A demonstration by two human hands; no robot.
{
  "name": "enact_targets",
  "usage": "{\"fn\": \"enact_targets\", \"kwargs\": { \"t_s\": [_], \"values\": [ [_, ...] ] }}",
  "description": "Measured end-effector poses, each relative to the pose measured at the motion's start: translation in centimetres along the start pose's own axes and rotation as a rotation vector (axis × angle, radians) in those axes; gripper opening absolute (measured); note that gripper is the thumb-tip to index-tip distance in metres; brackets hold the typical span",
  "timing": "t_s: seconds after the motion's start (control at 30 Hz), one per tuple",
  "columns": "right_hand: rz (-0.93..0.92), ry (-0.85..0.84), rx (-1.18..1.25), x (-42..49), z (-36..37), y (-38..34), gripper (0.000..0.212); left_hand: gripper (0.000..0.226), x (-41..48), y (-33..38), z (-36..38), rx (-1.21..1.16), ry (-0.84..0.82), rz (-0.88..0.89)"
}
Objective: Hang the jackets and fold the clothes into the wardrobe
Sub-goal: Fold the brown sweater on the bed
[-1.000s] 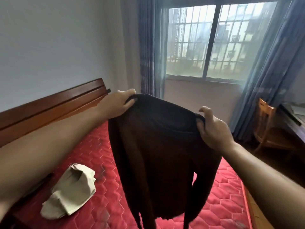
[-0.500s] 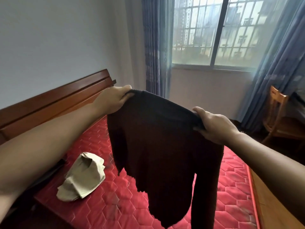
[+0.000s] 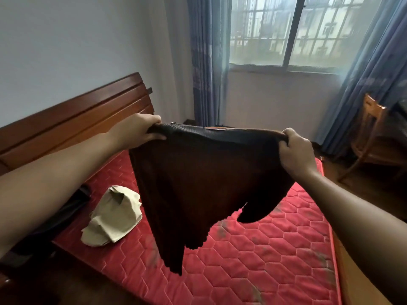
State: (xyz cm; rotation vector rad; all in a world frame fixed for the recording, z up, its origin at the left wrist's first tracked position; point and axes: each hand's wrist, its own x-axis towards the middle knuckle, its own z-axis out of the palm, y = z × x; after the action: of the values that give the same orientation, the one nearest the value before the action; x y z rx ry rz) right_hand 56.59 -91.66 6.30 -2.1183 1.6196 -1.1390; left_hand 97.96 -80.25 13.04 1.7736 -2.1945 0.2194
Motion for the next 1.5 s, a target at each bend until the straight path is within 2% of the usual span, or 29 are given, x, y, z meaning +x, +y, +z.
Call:
{"fn": "enact_targets", "kwargs": {
  "t_s": [0.07, 0.17, 0.33, 0.47, 0.57, 0.7, 0.97, 1.13, 1.37, 1.5],
  "values": [
    [-0.069, -0.002, -0.084, -0.2, -0.7, -0.3, 0.008, 0.023, -0.7, 0.4, 0.3, -0.052, 0.023, -0.046],
    [-0.159, 0.061, -0.040, -0.3, -1.6, -1.4, 0.017, 0.014, -1.4, 2.1, 0.0, -0.136, 0.017, -0.084],
    [-0.302, 0.141, -0.025, 0.3, -3.4, -3.7, 0.026, 0.029, -1.6, 4.4, -2.4, -0.263, 0.031, -0.129],
    [-0.322, 0.076, -0.133, -0.3, -3.4, -3.2, 0.021, 0.027, -1.5, 4.3, -1.9, -0.311, -0.048, -0.147],
    [-0.275, -0.055, -0.153, -1.4, -2.2, -1.4, 0.013, 0.026, -1.1, 3.5, 0.6, -0.325, -0.142, -0.137],
    [-0.169, -0.267, -0.178, -2.9, 0.7, 1.5, 0.023, 0.012, -0.2, 1.6, 5.7, -0.288, -0.226, -0.182],
    [-0.079, -0.477, -0.270, -4.4, 9.5, 8.1, 0.019, 0.026, 1.4, -2.1, 19.1, -0.401, -0.333, -0.260],
    [-0.011, -0.557, -0.338, -4.9, 16.3, 13.6, 0.030, 0.032, 3.3, -5.1, 28.5, -0.442, -0.321, -0.271],
    [0.013, -0.626, -0.384, -2.1, 25.8, 19.9, 0.038, 0.025, 7.3, -8.5, 41.4, -0.471, -0.292, -0.020],
    [-0.011, -0.678, -0.468, 0.6, 31.6, 24.1, 0.045, 0.031, 8.4, -11.5, 49.8, -0.378, -0.301, -0.053]
  ]
}}
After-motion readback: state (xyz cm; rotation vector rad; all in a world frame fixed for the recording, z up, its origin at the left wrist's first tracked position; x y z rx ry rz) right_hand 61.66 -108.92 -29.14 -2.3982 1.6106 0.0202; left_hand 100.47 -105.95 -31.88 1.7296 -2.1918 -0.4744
